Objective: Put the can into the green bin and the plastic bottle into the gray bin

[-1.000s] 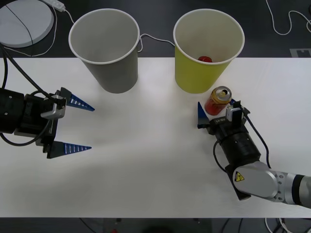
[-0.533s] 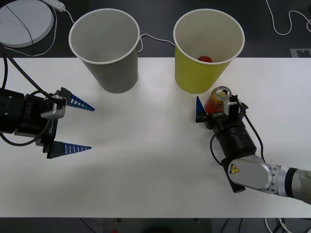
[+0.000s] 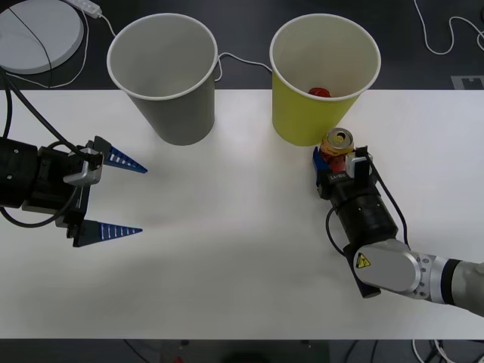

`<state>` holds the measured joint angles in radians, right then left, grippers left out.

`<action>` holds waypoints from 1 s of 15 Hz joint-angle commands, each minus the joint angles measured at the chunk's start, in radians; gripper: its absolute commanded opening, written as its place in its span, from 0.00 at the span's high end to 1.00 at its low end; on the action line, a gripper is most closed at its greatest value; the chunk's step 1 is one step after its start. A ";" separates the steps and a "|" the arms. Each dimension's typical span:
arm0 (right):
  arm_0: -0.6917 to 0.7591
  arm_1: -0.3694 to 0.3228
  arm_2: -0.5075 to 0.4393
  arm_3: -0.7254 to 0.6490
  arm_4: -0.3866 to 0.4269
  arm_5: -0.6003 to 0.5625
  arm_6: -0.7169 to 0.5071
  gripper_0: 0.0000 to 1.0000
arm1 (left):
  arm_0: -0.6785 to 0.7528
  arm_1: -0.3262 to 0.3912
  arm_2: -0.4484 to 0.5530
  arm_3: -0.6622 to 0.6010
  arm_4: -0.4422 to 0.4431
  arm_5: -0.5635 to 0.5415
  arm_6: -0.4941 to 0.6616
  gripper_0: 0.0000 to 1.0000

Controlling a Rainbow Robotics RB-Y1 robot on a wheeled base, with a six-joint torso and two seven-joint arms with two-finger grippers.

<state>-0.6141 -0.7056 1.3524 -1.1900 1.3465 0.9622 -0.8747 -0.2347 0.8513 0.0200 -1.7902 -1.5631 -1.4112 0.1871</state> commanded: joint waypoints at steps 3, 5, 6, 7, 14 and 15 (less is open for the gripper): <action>0.007 -0.043 -0.001 -0.051 0.008 -0.022 0.000 1.00 | 0.000 0.000 0.000 0.000 0.000 0.000 0.000 0.00; 0.022 -0.101 -0.002 -0.126 0.013 -0.045 0.005 1.00 | 0.000 0.000 0.000 0.000 0.000 0.000 0.000 0.00; 0.033 -0.137 -0.012 -0.161 0.026 -0.072 0.008 1.00 | 0.000 0.000 0.000 0.000 0.000 0.000 0.000 0.00; 0.056 -0.187 -0.041 -0.217 0.062 -0.125 0.011 1.00 | 0.000 0.000 0.000 0.000 0.000 0.000 0.000 0.00; 0.267 -0.433 -0.326 -0.491 0.266 -0.459 0.026 1.00 | 0.000 0.000 0.000 0.000 0.000 0.000 0.000 0.00; 0.315 -0.454 -0.401 -0.523 0.296 -0.525 0.026 1.00 | 0.000 0.000 0.000 0.000 0.000 0.000 0.000 0.00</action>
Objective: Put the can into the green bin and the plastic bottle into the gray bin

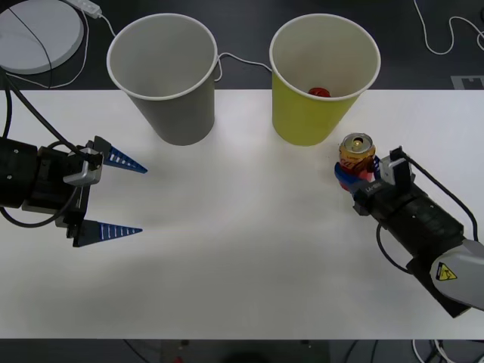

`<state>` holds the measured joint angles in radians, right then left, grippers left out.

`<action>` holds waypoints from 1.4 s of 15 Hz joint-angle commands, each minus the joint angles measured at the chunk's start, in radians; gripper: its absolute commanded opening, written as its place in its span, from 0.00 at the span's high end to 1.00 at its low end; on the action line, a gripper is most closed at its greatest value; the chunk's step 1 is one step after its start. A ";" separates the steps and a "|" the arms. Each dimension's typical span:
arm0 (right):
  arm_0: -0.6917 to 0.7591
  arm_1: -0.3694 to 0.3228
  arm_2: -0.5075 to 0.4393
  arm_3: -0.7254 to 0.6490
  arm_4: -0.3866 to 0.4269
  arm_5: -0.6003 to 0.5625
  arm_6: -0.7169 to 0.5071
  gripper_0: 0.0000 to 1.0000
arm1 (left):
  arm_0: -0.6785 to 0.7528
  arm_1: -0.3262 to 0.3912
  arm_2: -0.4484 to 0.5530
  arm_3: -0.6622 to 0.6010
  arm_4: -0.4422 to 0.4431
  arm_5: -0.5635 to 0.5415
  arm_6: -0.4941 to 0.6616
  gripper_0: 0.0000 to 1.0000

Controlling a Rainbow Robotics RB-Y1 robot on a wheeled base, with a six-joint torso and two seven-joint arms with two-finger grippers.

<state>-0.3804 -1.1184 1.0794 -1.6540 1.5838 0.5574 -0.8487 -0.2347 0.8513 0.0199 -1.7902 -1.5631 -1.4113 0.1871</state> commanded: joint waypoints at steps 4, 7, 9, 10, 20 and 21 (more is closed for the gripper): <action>0.337 -0.073 -0.569 -0.233 0.153 -0.524 0.000 1.00 | 0.000 0.000 0.000 0.000 0.000 0.000 0.000 0.00; 0.483 -0.064 -0.848 -0.348 0.150 -0.791 -0.012 1.00 | 0.000 0.000 0.000 0.000 0.000 0.000 0.000 0.00; 0.531 -0.060 -0.983 -0.403 0.140 -0.945 -0.041 1.00 | 0.000 0.000 0.000 0.000 0.000 0.000 0.000 0.00; 0.545 -0.060 -1.038 -0.428 0.133 -1.019 -0.075 1.00 | 0.000 0.000 0.000 0.000 0.000 0.000 0.000 0.00; 0.322 -0.109 -1.365 -0.500 0.085 -1.743 -0.444 1.00 | 0.000 0.000 0.000 0.000 0.000 0.000 0.000 0.00; 0.265 -0.124 -1.363 -0.491 0.087 -1.809 -0.469 1.00 | 0.000 0.000 0.000 0.000 0.000 0.000 0.000 0.00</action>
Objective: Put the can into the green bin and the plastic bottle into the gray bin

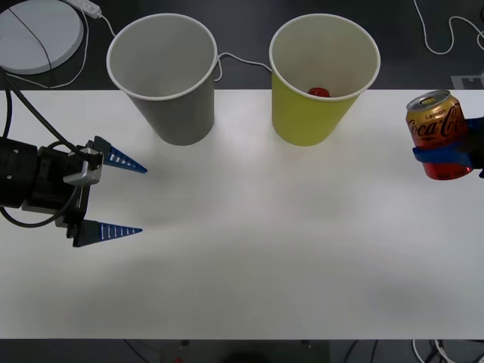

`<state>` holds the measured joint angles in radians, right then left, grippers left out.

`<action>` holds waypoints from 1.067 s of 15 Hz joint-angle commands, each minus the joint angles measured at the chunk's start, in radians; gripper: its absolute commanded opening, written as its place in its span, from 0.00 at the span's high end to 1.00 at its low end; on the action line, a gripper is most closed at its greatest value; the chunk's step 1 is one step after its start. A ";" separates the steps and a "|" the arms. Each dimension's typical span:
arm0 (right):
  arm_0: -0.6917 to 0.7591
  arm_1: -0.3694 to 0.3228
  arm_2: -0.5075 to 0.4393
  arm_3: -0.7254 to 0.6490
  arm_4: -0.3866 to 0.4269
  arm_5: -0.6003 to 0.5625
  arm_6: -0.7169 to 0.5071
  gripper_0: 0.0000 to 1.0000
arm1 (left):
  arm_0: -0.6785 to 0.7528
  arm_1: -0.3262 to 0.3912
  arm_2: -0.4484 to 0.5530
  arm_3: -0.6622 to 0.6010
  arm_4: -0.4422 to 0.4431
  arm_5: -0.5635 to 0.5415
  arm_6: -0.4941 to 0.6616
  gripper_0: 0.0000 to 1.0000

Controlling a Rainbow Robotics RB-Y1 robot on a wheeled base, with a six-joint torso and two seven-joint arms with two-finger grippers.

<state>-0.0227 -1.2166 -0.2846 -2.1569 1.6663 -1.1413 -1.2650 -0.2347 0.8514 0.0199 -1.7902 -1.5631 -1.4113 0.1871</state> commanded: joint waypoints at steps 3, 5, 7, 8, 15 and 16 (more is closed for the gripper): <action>-0.278 -0.027 0.044 0.075 0.004 -0.295 -0.054 1.00 | 0.000 0.000 0.000 0.000 0.000 0.000 0.000 0.00; -0.427 -0.027 0.131 0.135 0.018 -0.373 -0.054 1.00 | 0.000 0.000 0.000 0.000 0.000 0.000 0.000 0.00; -0.563 -0.017 0.226 0.189 0.046 -0.422 -0.056 1.00 | 0.000 0.000 0.000 0.000 0.000 0.000 0.000 0.00; -0.660 -0.003 0.295 0.227 0.069 -0.430 -0.056 1.00 | 0.000 0.000 0.000 0.000 0.000 0.000 0.000 0.00; -1.045 0.160 0.607 0.480 0.217 -0.430 -0.056 1.00 | 0.000 0.000 0.000 0.000 0.000 0.000 0.000 0.00; -1.085 0.192 0.637 0.520 0.245 -0.430 -0.054 1.00 | 0.000 0.000 0.000 0.000 0.000 0.000 0.000 0.00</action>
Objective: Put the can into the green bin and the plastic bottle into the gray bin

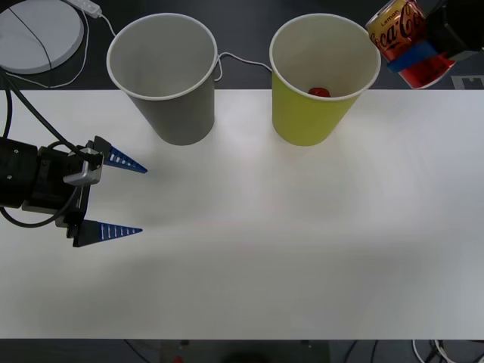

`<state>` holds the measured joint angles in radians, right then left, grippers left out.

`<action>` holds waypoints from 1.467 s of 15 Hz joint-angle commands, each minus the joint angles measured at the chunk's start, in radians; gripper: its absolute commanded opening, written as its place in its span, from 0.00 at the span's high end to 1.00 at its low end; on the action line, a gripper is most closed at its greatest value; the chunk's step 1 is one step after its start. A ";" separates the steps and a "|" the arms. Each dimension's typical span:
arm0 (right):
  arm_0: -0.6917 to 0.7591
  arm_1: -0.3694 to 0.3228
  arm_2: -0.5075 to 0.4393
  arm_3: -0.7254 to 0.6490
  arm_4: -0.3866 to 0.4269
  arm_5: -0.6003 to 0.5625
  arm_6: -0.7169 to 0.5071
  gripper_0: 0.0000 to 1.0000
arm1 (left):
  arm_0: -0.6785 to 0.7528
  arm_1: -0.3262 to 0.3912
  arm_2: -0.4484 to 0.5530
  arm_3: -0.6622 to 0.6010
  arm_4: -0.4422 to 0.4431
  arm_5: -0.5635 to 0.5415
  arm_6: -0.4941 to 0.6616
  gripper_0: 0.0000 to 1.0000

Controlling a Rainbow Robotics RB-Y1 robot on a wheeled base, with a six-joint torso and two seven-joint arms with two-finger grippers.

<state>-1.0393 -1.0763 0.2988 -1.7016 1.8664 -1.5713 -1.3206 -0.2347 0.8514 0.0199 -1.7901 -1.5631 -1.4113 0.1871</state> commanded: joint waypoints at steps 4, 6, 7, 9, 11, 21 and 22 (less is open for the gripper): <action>-0.197 0.182 0.151 0.227 0.166 0.000 0.001 1.00 | 0.000 0.000 0.000 0.000 0.000 0.000 0.000 0.00; -0.235 0.246 0.169 0.295 0.224 0.000 0.001 1.00 | 0.000 0.000 0.000 0.000 0.000 0.000 0.000 0.00; -0.251 0.274 0.172 0.327 0.252 0.000 0.001 1.00 | 0.000 0.000 0.000 0.000 0.000 0.000 0.000 0.00; -0.269 0.311 0.174 0.372 0.287 0.000 0.020 1.00 | 0.000 0.000 0.000 0.000 0.000 0.000 0.000 0.00; -0.283 0.335 0.175 0.410 0.307 0.000 0.041 1.00 | 0.000 0.000 0.000 0.000 0.000 0.000 0.000 0.00; -0.288 0.272 0.174 0.395 0.220 0.000 0.113 0.00 | 0.000 0.000 0.000 0.000 0.000 0.000 0.000 0.00; -0.275 0.245 0.172 0.378 0.186 0.000 0.130 0.00 | 0.000 0.000 0.000 0.000 0.000 0.000 0.000 0.00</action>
<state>-1.3227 -0.8122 0.4720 -1.3120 2.0783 -1.5709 -1.2033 -0.2347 0.8514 0.0199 -1.7902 -1.5631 -1.4113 0.1871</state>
